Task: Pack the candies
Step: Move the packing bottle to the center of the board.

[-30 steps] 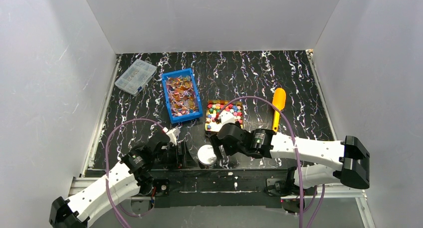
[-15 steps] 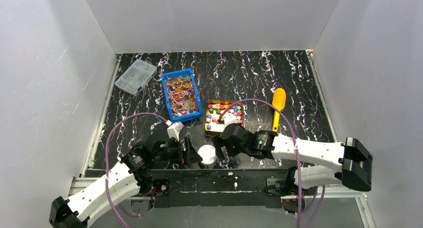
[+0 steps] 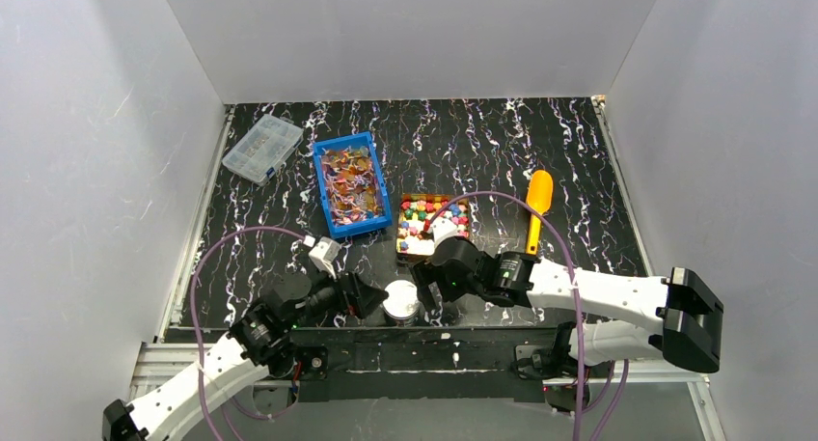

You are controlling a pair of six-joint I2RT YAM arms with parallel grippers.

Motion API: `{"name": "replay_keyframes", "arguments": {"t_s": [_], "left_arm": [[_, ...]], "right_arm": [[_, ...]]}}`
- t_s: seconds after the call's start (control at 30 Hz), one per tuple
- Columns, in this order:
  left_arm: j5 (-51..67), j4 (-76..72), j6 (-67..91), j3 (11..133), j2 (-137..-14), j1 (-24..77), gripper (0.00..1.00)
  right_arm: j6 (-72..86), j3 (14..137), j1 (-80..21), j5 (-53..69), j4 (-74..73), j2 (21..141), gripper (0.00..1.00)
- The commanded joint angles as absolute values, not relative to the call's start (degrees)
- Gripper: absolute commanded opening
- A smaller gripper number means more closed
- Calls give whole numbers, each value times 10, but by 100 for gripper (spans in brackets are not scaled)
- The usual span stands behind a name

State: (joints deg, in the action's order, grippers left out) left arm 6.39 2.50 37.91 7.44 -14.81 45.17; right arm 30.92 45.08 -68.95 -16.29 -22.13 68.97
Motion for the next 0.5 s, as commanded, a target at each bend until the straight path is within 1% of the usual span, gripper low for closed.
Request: {"name": "replay_keyframes", "arguments": {"t_s": [0.0, 0.1, 0.2, 0.37, 0.47], "left_arm": [[-17, -20, 311, 73, -196, 498, 98], [-62, -20, 268, 77, -209, 535, 98], [-81, -20, 241, 68, -182, 558, 98], [-74, -30, 224, 47, -154, 587, 98], [-66, -46, 227, 40, -163, 599, 98]], "right_arm": [[287, 441, -675, -147, -194, 686, 98], [283, 434, -669, -135, -189, 683, 98], [277, 428, -663, -129, -191, 679, 98], [264, 419, -643, -115, -191, 674, 98], [256, 418, -630, -104, -192, 673, 99]]}}
